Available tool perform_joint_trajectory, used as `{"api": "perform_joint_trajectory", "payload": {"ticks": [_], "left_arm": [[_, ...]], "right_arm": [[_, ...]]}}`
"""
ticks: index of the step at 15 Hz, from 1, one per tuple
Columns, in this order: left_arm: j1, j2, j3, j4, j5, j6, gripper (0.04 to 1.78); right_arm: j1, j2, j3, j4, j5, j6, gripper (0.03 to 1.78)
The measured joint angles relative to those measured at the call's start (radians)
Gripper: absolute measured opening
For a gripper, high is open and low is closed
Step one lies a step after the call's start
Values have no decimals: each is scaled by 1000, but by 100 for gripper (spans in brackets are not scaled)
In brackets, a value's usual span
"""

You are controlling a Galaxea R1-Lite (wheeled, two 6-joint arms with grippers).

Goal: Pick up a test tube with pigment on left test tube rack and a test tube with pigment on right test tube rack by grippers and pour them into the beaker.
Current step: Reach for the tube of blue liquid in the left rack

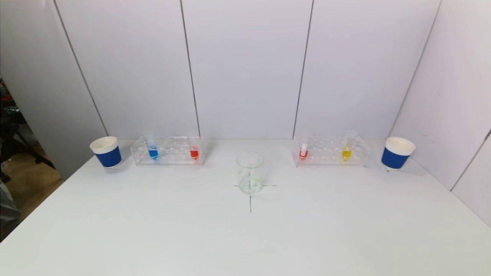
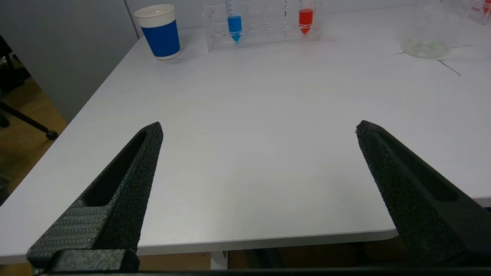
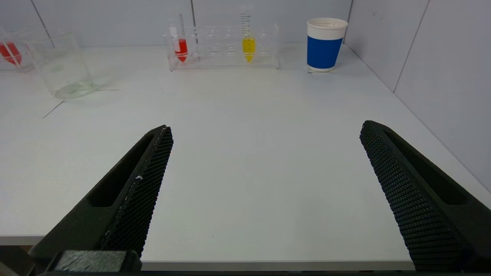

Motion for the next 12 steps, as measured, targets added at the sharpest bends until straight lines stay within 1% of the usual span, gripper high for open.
{"api": "perform_joint_trajectory", "payload": {"ticks": [9, 11, 12], "left_arm": [[0, 0, 0, 1, 2, 11, 176], [0, 0, -23, 13, 0, 14, 176], [0, 3, -57, 22, -4, 14, 176]], "right_arm": [[-1, 0, 0, 0, 0, 0, 177], [0, 0, 0, 0, 0, 0, 177], [0, 0, 0, 0, 0, 0, 177]]}}
